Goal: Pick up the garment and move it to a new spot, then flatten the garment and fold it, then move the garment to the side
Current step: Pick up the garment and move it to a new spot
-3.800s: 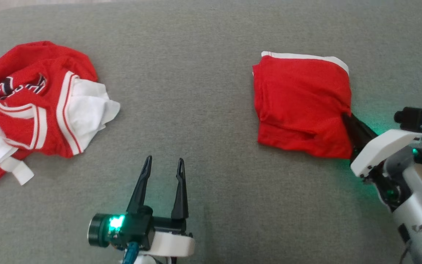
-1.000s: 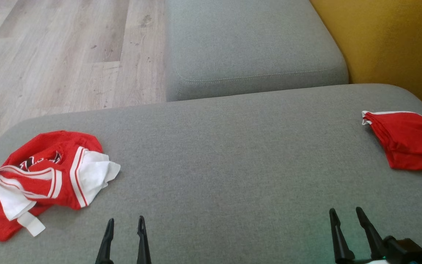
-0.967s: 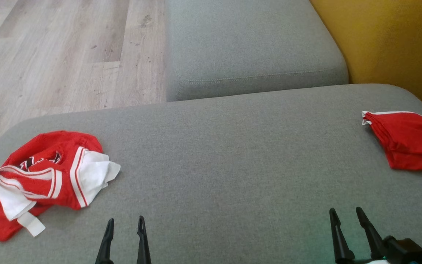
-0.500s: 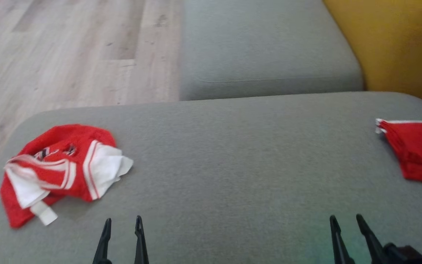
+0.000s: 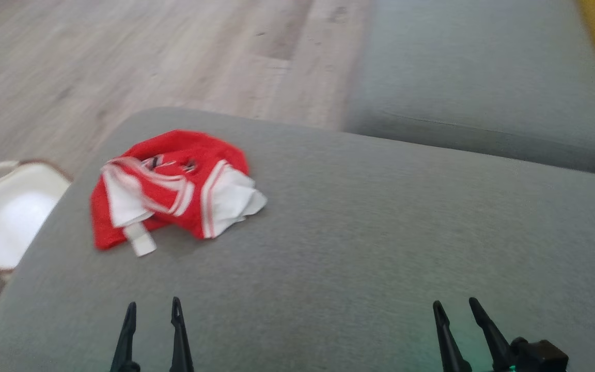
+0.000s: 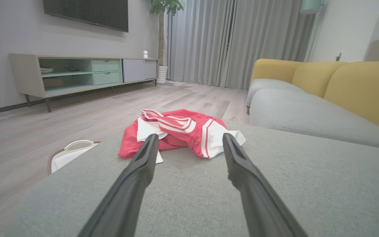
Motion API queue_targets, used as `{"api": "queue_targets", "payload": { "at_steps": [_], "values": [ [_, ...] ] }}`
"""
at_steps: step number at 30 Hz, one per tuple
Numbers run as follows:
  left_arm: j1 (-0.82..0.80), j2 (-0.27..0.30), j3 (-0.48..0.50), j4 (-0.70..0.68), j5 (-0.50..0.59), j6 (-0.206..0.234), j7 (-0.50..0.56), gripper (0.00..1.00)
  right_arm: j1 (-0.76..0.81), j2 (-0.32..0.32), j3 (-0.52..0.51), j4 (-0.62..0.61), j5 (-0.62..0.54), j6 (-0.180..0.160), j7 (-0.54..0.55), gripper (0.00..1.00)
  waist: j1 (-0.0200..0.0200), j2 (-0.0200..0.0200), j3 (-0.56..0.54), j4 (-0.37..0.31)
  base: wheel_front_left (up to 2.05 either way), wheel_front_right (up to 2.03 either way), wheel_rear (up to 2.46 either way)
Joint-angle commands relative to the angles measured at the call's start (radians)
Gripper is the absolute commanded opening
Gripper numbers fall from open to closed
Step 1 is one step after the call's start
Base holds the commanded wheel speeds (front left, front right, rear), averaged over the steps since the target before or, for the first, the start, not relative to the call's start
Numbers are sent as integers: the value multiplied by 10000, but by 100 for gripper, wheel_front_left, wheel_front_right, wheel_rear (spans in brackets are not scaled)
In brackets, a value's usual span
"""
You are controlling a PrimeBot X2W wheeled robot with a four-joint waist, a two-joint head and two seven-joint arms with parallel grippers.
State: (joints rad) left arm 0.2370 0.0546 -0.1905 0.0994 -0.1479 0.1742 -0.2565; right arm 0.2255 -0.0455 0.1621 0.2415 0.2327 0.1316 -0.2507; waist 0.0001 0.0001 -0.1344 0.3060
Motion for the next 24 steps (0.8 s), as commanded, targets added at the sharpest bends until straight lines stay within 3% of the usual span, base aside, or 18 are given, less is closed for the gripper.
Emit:
{"api": "queue_targets", "payload": {
  "at_steps": [1, 7, 15, 19, 24],
  "values": [
    [-265, -43, 362, -339, 128, -55, -53, 100, -554, -65, 265, -228, 92, -9, -110, 100, -1, -1, 106, 599, 0, 0, 0],
    [-350, -43, 444, -420, 143, -76, -53, 100, -657, -51, 192, -229, 191, -9, -111, 100, -1, -1, 263, 1005, 0, 0, 0],
    [-882, -41, 523, -494, -18, -100, -53, 100, -652, -172, 78, -289, 28, -9, -111, 100, -1, -1, 786, 985, 0, 0, 0],
    [-2017, 141, 946, -549, 110, -355, -53, 100, -760, -641, 162, -430, -115, -9, -111, 100, -1, -1, 1377, 939, 0, 0, 0],
    [-4496, 637, 1275, -150, 61, -799, 53, 100, -1285, -1676, -57, -1044, -105, -9, -111, 100, -1, -1, 3129, 1057, 0, 0, 0]
  ]
}}
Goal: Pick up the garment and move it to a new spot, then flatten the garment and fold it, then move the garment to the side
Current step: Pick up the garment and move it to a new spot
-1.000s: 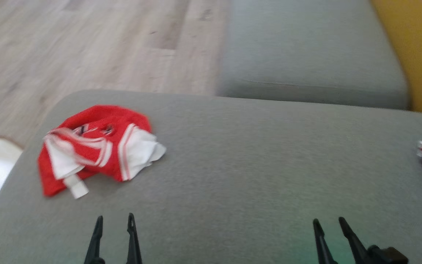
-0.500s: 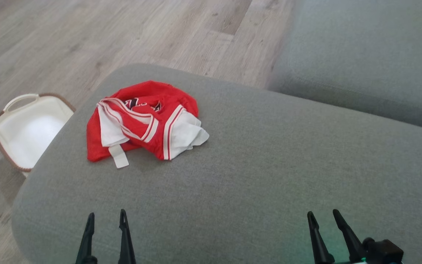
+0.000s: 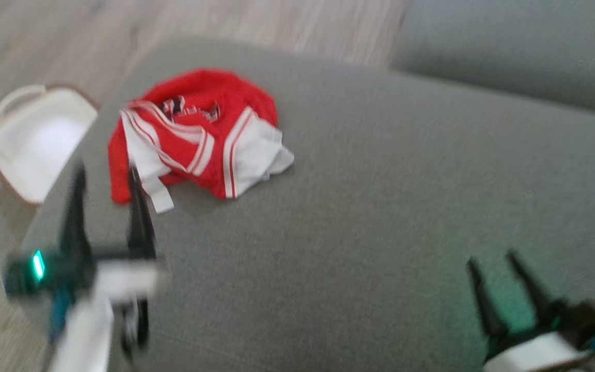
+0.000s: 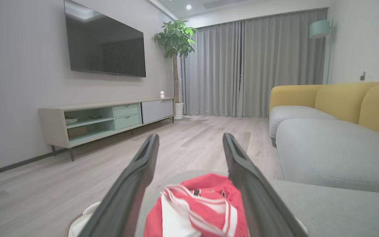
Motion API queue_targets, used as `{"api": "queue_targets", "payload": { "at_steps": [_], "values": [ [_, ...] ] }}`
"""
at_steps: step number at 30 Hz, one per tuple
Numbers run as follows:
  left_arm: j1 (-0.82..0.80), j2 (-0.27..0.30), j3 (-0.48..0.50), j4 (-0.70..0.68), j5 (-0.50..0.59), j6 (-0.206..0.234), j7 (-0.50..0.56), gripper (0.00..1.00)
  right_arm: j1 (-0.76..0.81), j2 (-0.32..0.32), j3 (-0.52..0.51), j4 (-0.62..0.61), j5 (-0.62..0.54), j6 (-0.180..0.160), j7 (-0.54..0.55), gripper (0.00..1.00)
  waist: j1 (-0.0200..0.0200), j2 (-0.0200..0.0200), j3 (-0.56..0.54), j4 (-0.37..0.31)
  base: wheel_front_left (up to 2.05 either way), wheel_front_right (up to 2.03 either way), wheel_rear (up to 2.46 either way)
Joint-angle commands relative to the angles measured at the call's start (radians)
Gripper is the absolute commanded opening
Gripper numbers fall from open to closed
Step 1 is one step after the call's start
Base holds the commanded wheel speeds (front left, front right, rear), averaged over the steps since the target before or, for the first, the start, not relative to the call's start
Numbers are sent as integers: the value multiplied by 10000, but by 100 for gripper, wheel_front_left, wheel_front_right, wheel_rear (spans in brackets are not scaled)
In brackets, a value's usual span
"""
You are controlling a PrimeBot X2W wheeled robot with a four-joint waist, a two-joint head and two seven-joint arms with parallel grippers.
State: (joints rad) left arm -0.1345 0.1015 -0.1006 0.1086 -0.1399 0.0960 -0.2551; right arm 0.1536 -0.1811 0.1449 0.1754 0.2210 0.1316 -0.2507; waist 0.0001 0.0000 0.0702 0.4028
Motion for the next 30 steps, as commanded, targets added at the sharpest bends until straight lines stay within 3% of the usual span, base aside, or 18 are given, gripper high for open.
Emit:
{"api": "queue_targets", "payload": {
  "at_steps": [1, 4, 9, 16, 23, 24, 25, 30],
  "values": [
    [-1430, 259, 403, -46, -49, -95, 198, 100, -674, -575, 70, -518, 82, -9, -111, 100, -1, 0, 1420, 139, 0, 0, 0],
    [-2764, 292, 421, 541, -340, -353, 803, 100, -857, -1171, 22, -777, 169, -9, -111, 100, -1, 0, 2042, 272, 0, 0, 0],
    [-5870, 436, 815, 3003, -1287, -821, 2239, 100, -1446, -2573, -38, -1391, 474, -9, -111, 100, -1, 0, 3337, 321, 0, 0, 0],
    [-8527, 637, 1133, 6688, -1782, -676, 3479, 100, -2252, -3976, -66, -2155, 904, -9, -17, 100, -1, 0, 4569, -99, 0, 0, 0],
    [-9118, 598, 1083, 9169, -1880, -347, 4361, 100, -2488, -4283, -348, -2634, 994, -9, 90, 100, -1, 0, 5167, -596, 0, 0, 0],
    [-9140, 587, 1089, 9347, -1886, -294, 4264, 45, -2464, -4257, -383, -2656, 986, -9, 85, 100, -1, 0, 5198, -628, 0, 0, 0],
    [-9177, 565, 1141, 9501, -1939, -238, 4146, 0, -2438, -4215, -416, -2666, 980, -9, 77, 100, -1, 0, 5212, -651, 0, 0, 0],
    [-9758, 678, 1062, 9673, -1904, -476, 3072, 0, -2422, -3894, -432, -2517, 939, -9, 3, 100, -1, 0, 4959, -728, 0, 0, 0]
  ]
}}
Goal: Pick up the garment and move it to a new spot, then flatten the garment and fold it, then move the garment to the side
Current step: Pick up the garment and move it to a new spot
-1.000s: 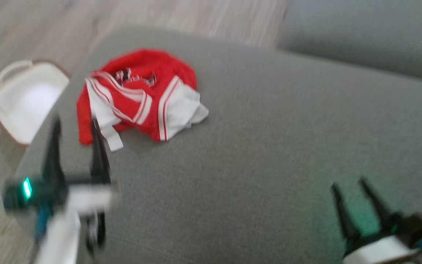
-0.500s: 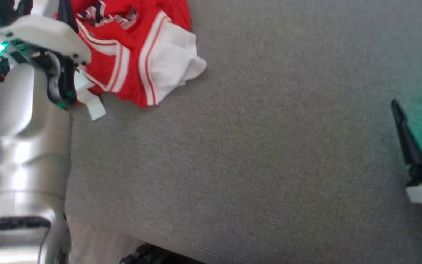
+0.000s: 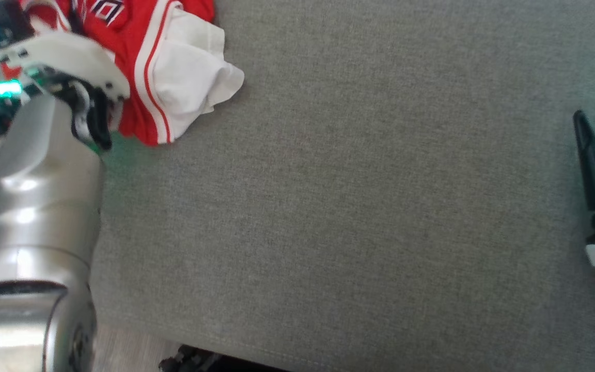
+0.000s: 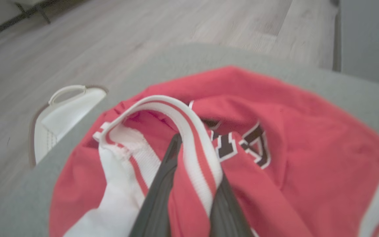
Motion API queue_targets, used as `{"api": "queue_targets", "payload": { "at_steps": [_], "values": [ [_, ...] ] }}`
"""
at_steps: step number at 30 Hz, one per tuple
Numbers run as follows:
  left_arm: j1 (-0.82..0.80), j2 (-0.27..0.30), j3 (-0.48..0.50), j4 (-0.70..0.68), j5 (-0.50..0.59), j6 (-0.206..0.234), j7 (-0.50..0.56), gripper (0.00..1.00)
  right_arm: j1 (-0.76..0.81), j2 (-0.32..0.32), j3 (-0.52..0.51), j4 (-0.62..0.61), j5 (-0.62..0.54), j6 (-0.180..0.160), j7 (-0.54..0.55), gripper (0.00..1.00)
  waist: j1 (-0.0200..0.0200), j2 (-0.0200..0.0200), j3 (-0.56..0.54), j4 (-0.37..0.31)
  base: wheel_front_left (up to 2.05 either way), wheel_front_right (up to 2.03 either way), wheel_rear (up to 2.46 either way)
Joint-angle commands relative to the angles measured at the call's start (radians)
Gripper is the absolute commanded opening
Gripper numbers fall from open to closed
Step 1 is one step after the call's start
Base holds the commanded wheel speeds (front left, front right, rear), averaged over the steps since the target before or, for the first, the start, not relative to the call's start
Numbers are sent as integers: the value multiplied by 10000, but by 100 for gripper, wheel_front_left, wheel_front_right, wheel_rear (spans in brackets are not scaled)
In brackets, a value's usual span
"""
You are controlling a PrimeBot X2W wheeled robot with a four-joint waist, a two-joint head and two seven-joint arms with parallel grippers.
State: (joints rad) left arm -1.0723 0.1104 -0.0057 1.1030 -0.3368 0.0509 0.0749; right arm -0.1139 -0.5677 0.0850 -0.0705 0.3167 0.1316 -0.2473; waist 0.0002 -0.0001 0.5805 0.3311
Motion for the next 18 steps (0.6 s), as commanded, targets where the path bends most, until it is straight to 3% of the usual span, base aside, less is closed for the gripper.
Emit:
{"api": "queue_targets", "payload": {
  "at_steps": [1, 10, 18],
  "values": [
    [-559, 642, 51, -319, 128, -84, -504, 0, 228, 62, 213, 12, -38, -9, -52, 100, -2, 1, -298, -28, 0, 0, 0],
    [-1987, 973, -954, -720, 841, -1090, -1490, 0, -55, 1607, 899, 845, -122, -9, -140, 100, -2, 1, -2670, -813, 0, 0, 0],
    [-2494, 1023, -2144, -1608, 1523, -1602, -1525, 0, 415, 3275, 1095, 1326, -180, -9, -143, 100, -2, 1, -4867, -2532, 0, 0, 0]
  ]
}}
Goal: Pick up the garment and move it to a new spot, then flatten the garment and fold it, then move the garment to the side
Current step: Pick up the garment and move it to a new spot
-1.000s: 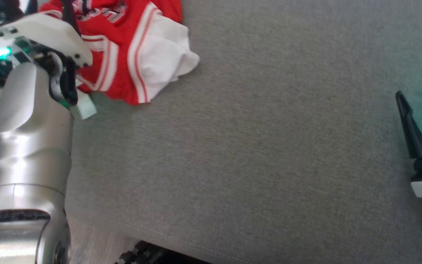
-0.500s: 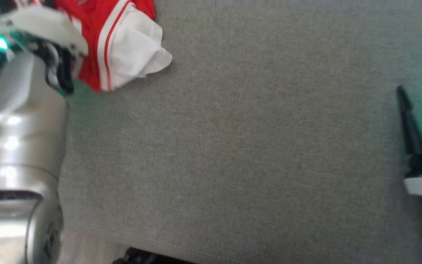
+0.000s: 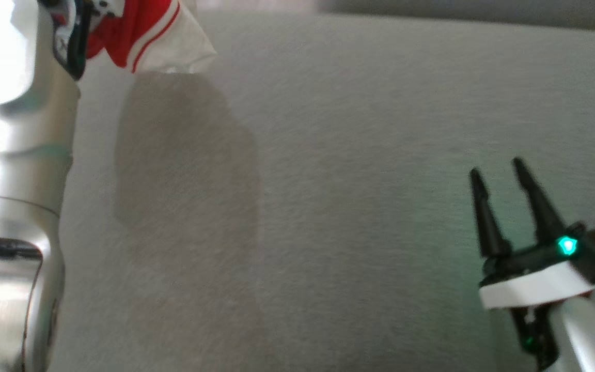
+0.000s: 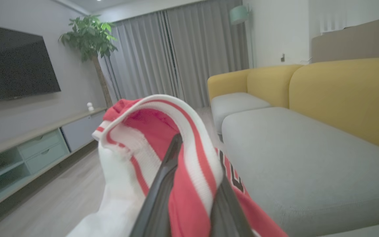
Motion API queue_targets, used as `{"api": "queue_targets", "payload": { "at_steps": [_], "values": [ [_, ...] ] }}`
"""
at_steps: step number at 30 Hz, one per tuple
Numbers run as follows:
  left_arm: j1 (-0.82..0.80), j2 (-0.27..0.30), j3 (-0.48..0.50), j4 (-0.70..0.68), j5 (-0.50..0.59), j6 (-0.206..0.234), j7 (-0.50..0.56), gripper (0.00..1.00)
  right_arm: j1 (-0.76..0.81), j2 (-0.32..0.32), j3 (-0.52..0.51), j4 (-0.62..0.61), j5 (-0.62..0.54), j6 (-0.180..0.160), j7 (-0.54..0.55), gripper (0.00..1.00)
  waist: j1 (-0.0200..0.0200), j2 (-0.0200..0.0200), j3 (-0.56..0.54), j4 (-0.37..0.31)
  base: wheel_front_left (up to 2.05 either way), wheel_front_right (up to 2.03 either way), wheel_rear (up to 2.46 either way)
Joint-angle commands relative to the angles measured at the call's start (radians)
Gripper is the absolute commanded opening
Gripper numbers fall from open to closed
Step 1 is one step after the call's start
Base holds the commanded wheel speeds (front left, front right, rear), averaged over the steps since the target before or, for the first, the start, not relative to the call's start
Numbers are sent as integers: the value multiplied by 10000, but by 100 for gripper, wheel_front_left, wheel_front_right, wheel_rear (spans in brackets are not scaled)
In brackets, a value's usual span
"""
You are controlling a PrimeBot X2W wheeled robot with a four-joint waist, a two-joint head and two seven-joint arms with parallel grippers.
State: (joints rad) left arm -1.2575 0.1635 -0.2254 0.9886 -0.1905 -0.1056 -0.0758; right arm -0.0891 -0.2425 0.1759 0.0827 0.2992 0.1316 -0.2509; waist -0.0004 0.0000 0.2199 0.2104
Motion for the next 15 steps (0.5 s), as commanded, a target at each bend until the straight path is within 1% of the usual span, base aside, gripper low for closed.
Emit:
{"api": "queue_targets", "payload": {
  "at_steps": [1, 7, 8, 10, 12, 15],
  "values": [
    [-642, 492, 54, -463, 60, -38, -18, 0, 167, 23, 186, -206, -5, -9, -107, 100, 4, 0, -1260, -1325, 0, 0, 0],
    [-212, 237, -389, -1420, -76, -159, 226, 0, 563, 804, 331, -101, -103, -9, -107, 100, 4, 0, -1968, -2910, 0, 0, 0],
    [200, 61, -504, -1730, -214, -177, 387, 0, 676, 934, 402, -84, -158, -9, -107, 100, 4, 0, -2055, -3406, 0, 0, 0],
    [753, -86, -593, -2049, -372, -188, 543, 0, 731, 1032, 488, -71, -188, -9, -108, 100, 4, 0, -2071, -3947, 0, 0, 0],
    [1371, -268, -703, -2362, -506, -192, 691, 0, 756, 1098, 493, -97, -195, -9, -108, 100, 4, 0, -1969, -4386, 0, 0, 0],
    [2405, -575, -966, -2708, -574, -52, 766, 0, 734, 1166, 508, -159, -182, -9, -108, 100, 4, 0, -1668, -4904, 0, 0, 0]
  ]
}}
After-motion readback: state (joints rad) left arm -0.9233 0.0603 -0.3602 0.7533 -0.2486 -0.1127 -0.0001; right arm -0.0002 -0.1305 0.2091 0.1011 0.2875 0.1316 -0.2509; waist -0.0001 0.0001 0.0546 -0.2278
